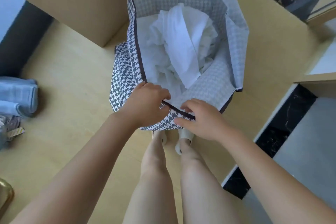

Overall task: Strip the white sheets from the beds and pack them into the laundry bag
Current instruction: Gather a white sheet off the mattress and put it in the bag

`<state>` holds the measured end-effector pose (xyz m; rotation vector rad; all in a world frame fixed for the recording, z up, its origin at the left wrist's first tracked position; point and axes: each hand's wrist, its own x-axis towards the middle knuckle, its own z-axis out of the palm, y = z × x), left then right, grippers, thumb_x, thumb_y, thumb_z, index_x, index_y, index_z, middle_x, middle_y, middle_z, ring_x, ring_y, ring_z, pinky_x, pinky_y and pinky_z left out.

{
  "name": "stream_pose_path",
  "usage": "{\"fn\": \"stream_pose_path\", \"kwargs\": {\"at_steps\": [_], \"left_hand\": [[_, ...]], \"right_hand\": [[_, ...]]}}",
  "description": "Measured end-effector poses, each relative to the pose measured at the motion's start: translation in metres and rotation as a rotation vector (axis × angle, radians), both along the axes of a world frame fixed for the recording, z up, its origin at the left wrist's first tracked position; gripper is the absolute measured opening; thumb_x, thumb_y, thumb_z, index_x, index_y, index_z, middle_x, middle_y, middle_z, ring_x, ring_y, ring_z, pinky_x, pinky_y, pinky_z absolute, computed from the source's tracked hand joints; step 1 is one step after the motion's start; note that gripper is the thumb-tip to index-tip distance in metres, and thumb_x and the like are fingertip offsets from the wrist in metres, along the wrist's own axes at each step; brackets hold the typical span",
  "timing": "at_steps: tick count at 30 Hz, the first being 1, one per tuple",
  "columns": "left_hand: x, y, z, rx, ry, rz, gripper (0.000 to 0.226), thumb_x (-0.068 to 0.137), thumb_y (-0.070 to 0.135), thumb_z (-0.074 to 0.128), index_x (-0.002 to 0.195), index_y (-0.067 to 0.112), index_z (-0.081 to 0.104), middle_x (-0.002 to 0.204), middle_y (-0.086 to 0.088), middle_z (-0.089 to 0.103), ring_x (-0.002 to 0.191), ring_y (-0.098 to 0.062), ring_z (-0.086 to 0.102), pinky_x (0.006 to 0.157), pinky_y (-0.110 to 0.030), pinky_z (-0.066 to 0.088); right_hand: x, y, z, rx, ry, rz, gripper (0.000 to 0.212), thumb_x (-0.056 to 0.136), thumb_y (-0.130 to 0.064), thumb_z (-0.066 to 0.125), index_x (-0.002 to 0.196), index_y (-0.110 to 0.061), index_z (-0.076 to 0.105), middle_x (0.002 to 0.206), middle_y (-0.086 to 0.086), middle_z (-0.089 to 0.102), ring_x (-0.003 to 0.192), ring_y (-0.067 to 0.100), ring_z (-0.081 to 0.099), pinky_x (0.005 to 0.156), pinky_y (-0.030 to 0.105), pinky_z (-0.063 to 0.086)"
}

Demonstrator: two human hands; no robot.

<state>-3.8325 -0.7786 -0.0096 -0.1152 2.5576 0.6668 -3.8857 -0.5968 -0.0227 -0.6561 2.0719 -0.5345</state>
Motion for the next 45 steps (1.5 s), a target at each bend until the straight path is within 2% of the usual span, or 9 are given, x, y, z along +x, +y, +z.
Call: {"fn": "stream_pose_path", "kwargs": {"at_steps": [4,7,14,17,23,27,32,39,45], "left_hand": [[0.032,0.009,0.032,0.176,0.101,0.420,0.028,0.086,0.013,0.060,0.113,0.010,0.067,0.111,-0.008,0.062,0.109,-0.025,0.053,0.091,-0.027,0.037],[0.078,0.012,0.067,0.211,0.117,0.764,0.028,0.089,0.016,0.059,0.116,0.012,0.065,0.118,-0.005,0.060,0.109,-0.021,0.054,0.087,-0.023,0.036],[0.235,0.014,0.143,0.283,0.067,1.114,0.023,0.091,0.021,0.056,0.111,0.015,0.065,0.104,0.001,0.067,0.100,-0.017,0.062,0.086,-0.028,0.047],[0.329,0.015,0.168,0.343,0.116,1.335,0.020,0.093,0.022,0.057,0.110,0.016,0.065,0.103,0.005,0.066,0.097,-0.010,0.059,0.079,-0.020,0.041],[0.543,0.025,0.189,0.378,0.213,1.852,0.018,0.092,0.022,0.058,0.108,0.019,0.066,0.108,0.004,0.067,0.102,-0.012,0.061,0.094,-0.028,0.045],[0.662,0.042,0.207,0.305,0.236,2.054,0.010,0.091,0.022,0.060,0.099,0.020,0.065,0.093,0.005,0.064,0.089,-0.014,0.059,0.082,-0.024,0.044],[0.759,0.075,0.211,0.303,0.240,2.374,0.012,0.092,0.026,0.058,0.102,0.019,0.063,0.084,0.013,0.057,0.081,-0.013,0.056,0.071,-0.022,0.043],[0.851,0.106,0.187,0.360,0.029,2.762,0.022,0.091,0.036,0.056,0.108,0.022,0.062,0.107,0.007,0.066,0.097,-0.014,0.062,0.090,-0.031,0.049],[0.969,0.075,0.200,0.303,-0.039,2.978,0.034,0.093,0.036,0.052,0.121,0.018,0.057,0.111,0.005,0.065,0.100,-0.016,0.060,0.087,-0.029,0.048]], "right_hand": [[0.009,-0.023,0.030,-0.031,0.075,0.138,0.028,0.094,-0.038,0.054,0.106,-0.013,0.057,0.097,-0.003,0.052,0.094,0.018,0.052,0.071,0.030,0.035],[0.024,-0.040,0.066,-0.048,0.144,0.239,0.031,0.095,-0.035,0.052,0.118,-0.014,0.055,0.108,-0.001,0.053,0.102,0.019,0.051,0.078,0.031,0.039],[0.118,-0.092,0.150,-0.123,0.131,0.478,0.023,0.093,-0.028,0.056,0.107,-0.011,0.061,0.098,0.003,0.061,0.093,0.021,0.056,0.084,0.034,0.044],[0.202,-0.127,0.175,-0.163,0.122,0.676,0.022,0.092,-0.027,0.058,0.106,-0.011,0.063,0.096,0.003,0.064,0.091,0.019,0.058,0.081,0.030,0.042],[0.409,-0.200,0.198,-0.212,0.048,1.079,0.020,0.092,-0.028,0.058,0.106,-0.014,0.063,0.088,0.000,0.063,0.084,0.017,0.056,0.073,0.027,0.039],[0.542,-0.230,0.209,-0.251,0.006,1.299,0.017,0.092,-0.027,0.059,0.094,-0.012,0.065,0.090,0.004,0.067,0.087,0.022,0.060,0.079,0.034,0.047],[0.670,-0.250,0.214,-0.239,-0.008,1.626,0.020,0.093,-0.026,0.057,0.090,-0.007,0.064,0.086,0.004,0.066,0.083,0.023,0.057,0.076,0.033,0.046],[0.830,-0.294,0.210,-0.197,-0.031,1.991,0.012,0.092,-0.022,0.058,0.089,-0.013,0.065,0.083,0.002,0.068,0.078,0.019,0.060,0.073,0.031,0.047],[1.001,-0.348,0.218,-0.241,-0.060,2.245,0.015,0.091,-0.022,0.059,0.088,-0.010,0.066,0.086,0.001,0.067,0.080,0.018,0.059,0.072,0.028,0.045]]}}
